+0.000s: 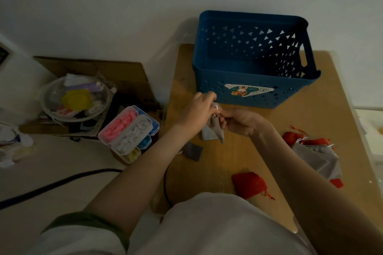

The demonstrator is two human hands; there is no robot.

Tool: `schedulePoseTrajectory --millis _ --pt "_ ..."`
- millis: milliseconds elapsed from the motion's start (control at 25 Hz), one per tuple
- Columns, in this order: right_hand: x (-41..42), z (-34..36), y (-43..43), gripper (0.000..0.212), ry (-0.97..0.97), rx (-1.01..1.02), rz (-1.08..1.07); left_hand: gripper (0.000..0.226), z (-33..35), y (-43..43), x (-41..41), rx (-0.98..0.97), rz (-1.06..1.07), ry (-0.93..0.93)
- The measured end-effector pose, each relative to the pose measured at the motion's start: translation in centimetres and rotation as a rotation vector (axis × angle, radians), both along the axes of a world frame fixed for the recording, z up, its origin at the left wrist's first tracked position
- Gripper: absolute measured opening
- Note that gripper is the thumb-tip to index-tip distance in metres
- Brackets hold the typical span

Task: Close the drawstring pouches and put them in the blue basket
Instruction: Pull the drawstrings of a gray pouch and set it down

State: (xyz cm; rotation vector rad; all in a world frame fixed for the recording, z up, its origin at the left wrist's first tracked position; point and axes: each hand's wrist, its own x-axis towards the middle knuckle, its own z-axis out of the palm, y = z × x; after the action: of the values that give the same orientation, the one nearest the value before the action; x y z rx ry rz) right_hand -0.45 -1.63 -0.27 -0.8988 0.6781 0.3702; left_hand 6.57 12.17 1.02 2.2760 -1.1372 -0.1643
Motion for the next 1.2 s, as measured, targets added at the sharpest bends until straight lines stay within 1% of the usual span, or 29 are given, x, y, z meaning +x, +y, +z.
schedulePoseTrajectory --millis 40,120,240,360,400,520,560,600,680,760,800,880,960,1040,1200 --pt "0.0 -0.2 0.1 0.014 0.015 0.041 -0.052 0.029 -0.3 -0.2 0.5 -0.012 0.087 0.070" --pt "0.0 -0.8 0.2 0.016 0.037 0.098 -0.142 0.023 -1.0 -0.6 0.9 -0.048 0.155 0.140" --pt "0.1 -1.4 0.2 0.016 0.073 0.128 -0.157 0.011 -2.4 -0.9 0.4 -0.112 0.154 0.230" --pt "0.4 -2.4 -0.1 0.016 0.108 0.092 -0.121 0.007 -3.2 -1.0 0.4 -0.121 0.144 0.261" --pt "0.4 -2.8 -0.2 0.017 0.117 0.079 -0.105 0.007 -3.4 -0.9 0.3 -0.064 0.111 0.257" --pt "0.2 -4.7 0.1 0.019 0.157 0.117 -0.091 0.017 -4.1 -1.2 0.2 0.227 -0.077 0.149" --pt "0.1 -5.2 0.1 0.020 0.177 0.116 -0.086 0.017 -4.2 -1.3 0.2 0.290 -0.121 0.150" --pt "0.2 -5.7 0.0 0.020 0.193 0.089 -0.073 0.016 -4.4 -1.4 0.3 0.336 -0.136 0.186" --pt "0.3 -6.6 -0.2 0.020 0.189 -0.066 -0.032 0.006 -4.7 -1.6 0.5 0.378 -0.106 0.341" --pt "0.8 -7.3 0.1 0.019 0.148 -0.233 -0.006 0.018 -5.4 -1.5 0.8 0.387 -0.047 0.512" --pt "1.0 -7.6 0.4 0.018 0.152 -0.266 -0.014 0.020 -5.8 -1.4 1.0 0.391 -0.030 0.560" --pt "1.4 -7.9 0.9 0.016 0.200 -0.271 -0.055 0.015 -6.0 -1.1 1.4 0.406 -0.011 0.585" --pt "1.8 -8.1 0.6 0.017 0.236 -0.286 -0.076 0.016 -6.7 -1.1 2.1 0.411 0.010 0.607" --pt "2.2 -8.3 0.0 0.020 0.241 -0.411 -0.063 0.017 -7.1 -1.0 2.3 0.393 0.051 0.650" --pt "2.9 -9.2 0.4 0.020 0.253 -0.656 0.013 0.013 -8.3 -0.7 2.1 0.338 0.162 0.637"
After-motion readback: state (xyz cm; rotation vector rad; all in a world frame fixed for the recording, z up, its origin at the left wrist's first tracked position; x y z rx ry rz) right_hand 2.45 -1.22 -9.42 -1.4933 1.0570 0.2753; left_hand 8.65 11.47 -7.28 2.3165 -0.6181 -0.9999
